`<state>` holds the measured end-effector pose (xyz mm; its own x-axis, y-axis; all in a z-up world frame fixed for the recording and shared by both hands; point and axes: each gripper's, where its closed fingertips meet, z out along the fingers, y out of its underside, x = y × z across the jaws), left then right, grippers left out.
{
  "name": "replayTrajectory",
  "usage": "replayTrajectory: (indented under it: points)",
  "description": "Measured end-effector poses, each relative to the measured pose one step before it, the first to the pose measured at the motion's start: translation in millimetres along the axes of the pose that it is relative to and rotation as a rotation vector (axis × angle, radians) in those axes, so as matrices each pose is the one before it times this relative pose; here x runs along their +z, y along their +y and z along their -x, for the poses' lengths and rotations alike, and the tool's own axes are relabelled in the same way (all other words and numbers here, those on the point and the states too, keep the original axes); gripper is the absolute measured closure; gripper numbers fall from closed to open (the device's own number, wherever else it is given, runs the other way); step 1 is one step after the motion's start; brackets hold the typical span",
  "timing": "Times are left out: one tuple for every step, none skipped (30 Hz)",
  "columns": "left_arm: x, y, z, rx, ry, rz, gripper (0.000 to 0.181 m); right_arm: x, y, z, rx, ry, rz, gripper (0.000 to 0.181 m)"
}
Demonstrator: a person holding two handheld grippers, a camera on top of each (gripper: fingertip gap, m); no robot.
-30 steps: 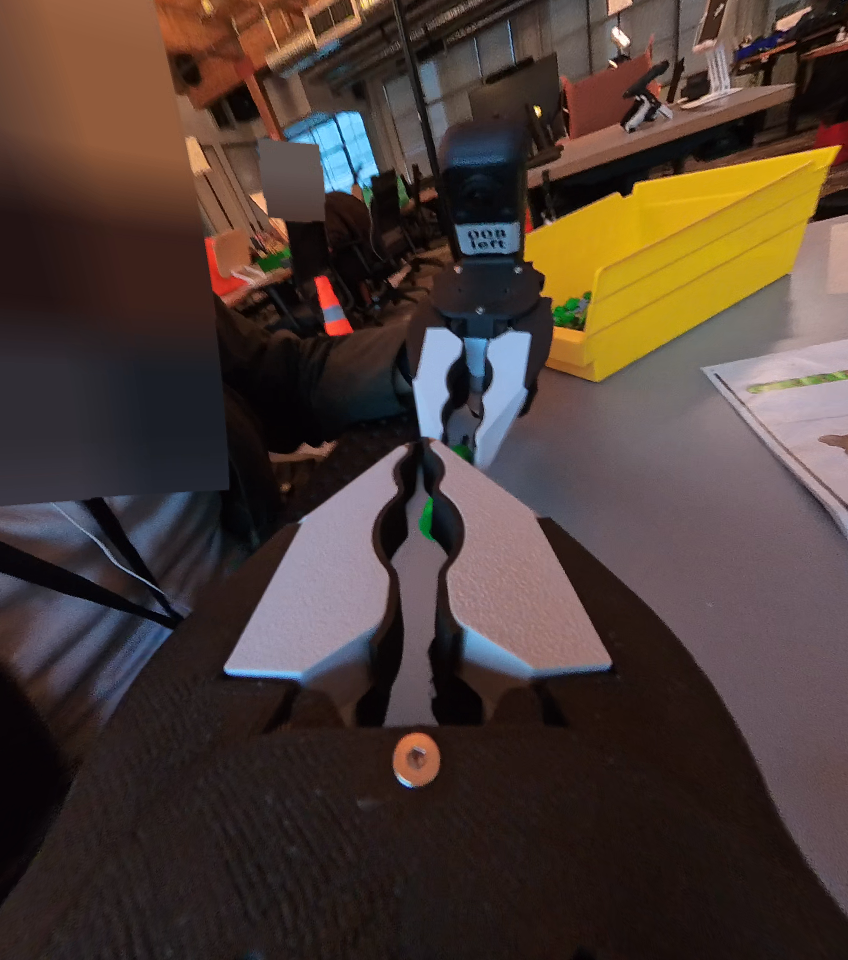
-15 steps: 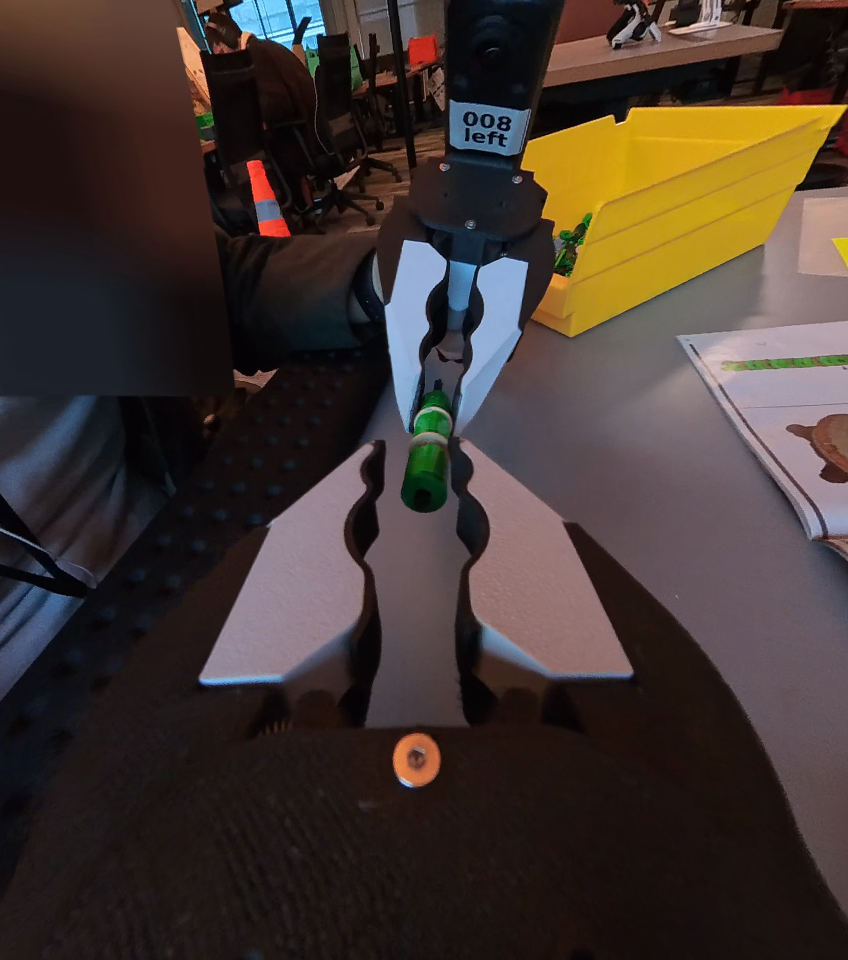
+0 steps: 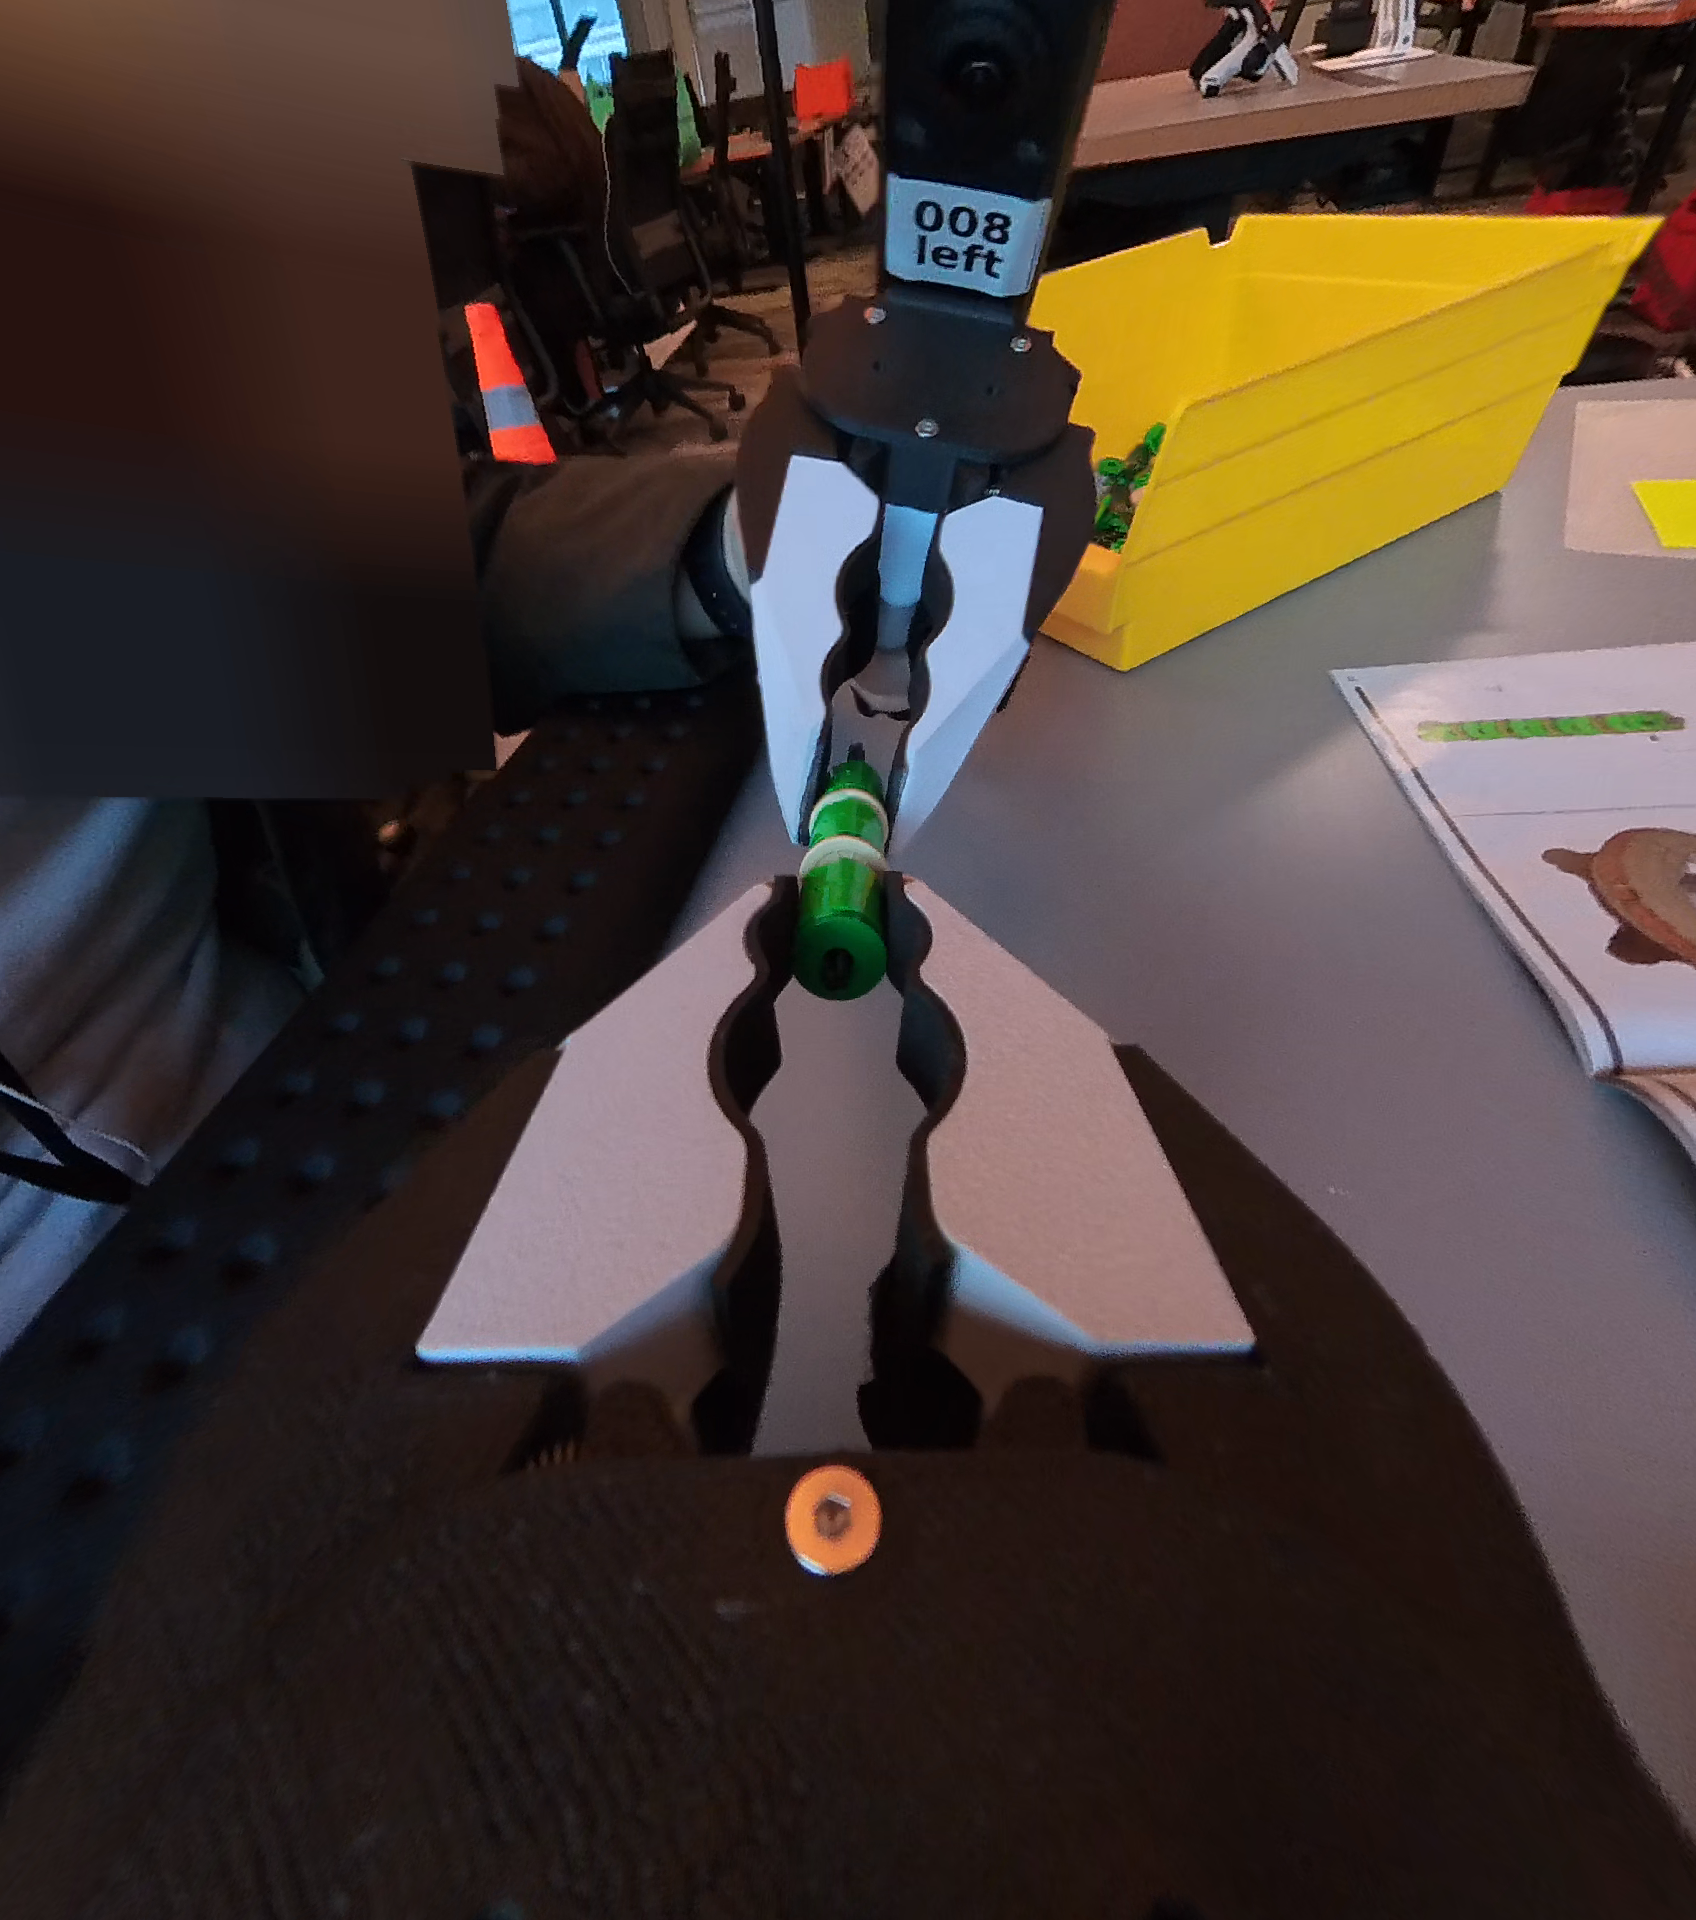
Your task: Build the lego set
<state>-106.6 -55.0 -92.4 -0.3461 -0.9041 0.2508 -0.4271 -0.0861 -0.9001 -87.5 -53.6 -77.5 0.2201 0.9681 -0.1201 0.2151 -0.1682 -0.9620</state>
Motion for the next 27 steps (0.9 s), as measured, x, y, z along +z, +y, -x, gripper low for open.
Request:
replayTrajectory:
  points:
    - [-0.49, -1.33, 0.21, 0.0077, -0.0073, -0.0059, 0.166, -0.7, -0.23, 0.03, -0.0214, 0.0028, 0.0102, 0.166]
    - [-0.59, -0.66, 0.84, 0.0096, -0.0107, -0.0011, 0.166, -0.48, 0.82, -0.4, -0.0056, -0.0015, 0.012, 0.166]
    - [-0.51, -0.38, 1.14, 0.0084, -0.0123, 0.0031, 0.166, -0.01, 3.23, -0.91, -0.0011, 0.0008, 0.026, 0.166]
    - [-0.38, -1.01, -0.05, 0.0066, -0.0054, -0.0032, 0.166, -0.25, 1.52, -0.35, -0.0076, 0.0021, 0.0128, 0.166]
    - [0.04, -1.0, -0.54, 0.0033, -0.0019, -0.006, 0.166, -0.73, 0.34, 0.48, -0.0025, -0.004, 0.0053, 0.165]
    - [0.38, 0.26, -0.24, -0.0022, 0.0005, 0.0016, 0.166, -0.64, 0.32, 0.38, 0.0015, -0.0018, 0.0055, 0.165]
    - [0.29, 0.21, -0.2, -0.0011, 0.0012, 0.001, 0.166, -0.08, 1.21, 0.43, -0.0048, 0.0018, 0.0086, 0.165]
    - [0.55, -0.13, -0.2, 0.0022, 0.0001, -0.0009, 0.166, -0.36, 1.41, 0.35, -0.0047, 0.003, 0.0104, 0.165]
    - [0.44, -0.45, -0.56, 0.001, 0.0022, -0.0022, 0.166, -0.8, 0.42, 0.69, -0.0041, 0.0001, 0.0052, 0.165]
    - [-0.06, -0.74, -0.48, 0.0006, 0.0011, -0.0036, 0.166, -0.79, -0.19, 0.37, -0.0028, 0.0014, 0.0019, 0.165]
    - [-0.27, -0.03, -0.06, 0.0026, -0.0019, 0.0016, 0.166, -0.24, 0.42, 0.54, 0.0009, -0.002, 0.0028, 0.165]
    - [-1.18, 1.3, 0.8, 0.0022, -0.007, 0.0089, 0.166, -0.3, 1.34, 0.04, -0.0013, 0.0006, 0.0078, 0.166]
    - [-5.71, 6.35, 5.96, 0.0004, -0.0334, 0.0352, 0.166, -3.45, 3.73, -2.24, -0.004, 0.0131, 0.0181, 0.166]
    - [-12.24, 6.66, 12.64, -0.0058, -0.0687, 0.0089, 0.166, -14.05, 2.28, -8.68, 0.0083, 0.0452, -0.0061, 0.165]
    - [-14.13, -3.05, 4.44, -0.0348, -0.0019, -0.0667, 0.166, -23.25, -10.33, -12.17, 0.0336, 0.0522, -0.095, 0.166]
    - [-11.27, -7.71, -4.04, -0.0486, 0.0539, -0.0761, 0.167, -21.96, -19.41, -7.57, 0.0385, 0.0169, -0.1192, 0.166]
    - [-5.39, -4.62, -0.47, -0.0152, 0.0142, -0.0418, 0.167, -11.55, -12.55, 0.61, 0.0081, -0.0132, -0.0538, 0.166]
    - [-0.03, -1.11, 0.23, 0.015, -0.0026, -0.0075, 0.167, -1.62, -0.45, 1.06, -0.029, 0.0068, 0.0137, 0.166]
    - [3.64, 1.31, -2.55, 0.016, 0.0101, 0.0154, 0.166, 5.69, 6.94, 3.42, -0.0266, -0.0069, 0.0479, 0.166]
    - [4.87, 2.89, -1.8, 0.0123, 0.0041, 0.0243, 0.166, 10.0, 8.93, 6.09, -0.0009, -0.0318, 0.0518, 0.166]
    - [4.5, 3.55, -0.86, 0.0097, -0.0023, 0.0239, 0.166, 11.71, 8.61, 6.74, 0.0093, -0.0407, 0.0426, 0.166]
    - [3.03, 3.08, -0.75, 0.0059, -0.0019, 0.0184, 0.166, 11.65, 10.88, 4.85, 0.0068, -0.0321, 0.0555, 0.166]
    - [1.58, 3.48, 0.88, 0.0036, -0.0099, 0.0181, 0.166, 11.07, 14.78, 2.12, -0.0028, -0.0124, 0.0831, 0.166]
    - [1.01, 4.27, 2.0, 0.003, -0.0144, 0.0221, 0.166, 10.42, 13.9, 2.93, -0.0071, -0.0173, 0.0801, 0.165]
    - [0.81, 3.52, 0.8, 0.0003, -0.0058, 0.0184, 0.166, 9.37, 9.92, 0.28, -0.0031, -0.0021, 0.0544, 0.166]
    - [0.96, 2.52, 1.04, -0.0008, -0.005, 0.0141, 0.166, 7.31, 7.48, 0.13, 0.0033, -0.0047, 0.0409, 0.166]
    - [0.86, 1.75, 0.22, 0.0006, -0.0002, 0.0104, 0.166, 5.37, 4.45, 1.28, 0.0096, -0.0153, 0.0241, 0.166]
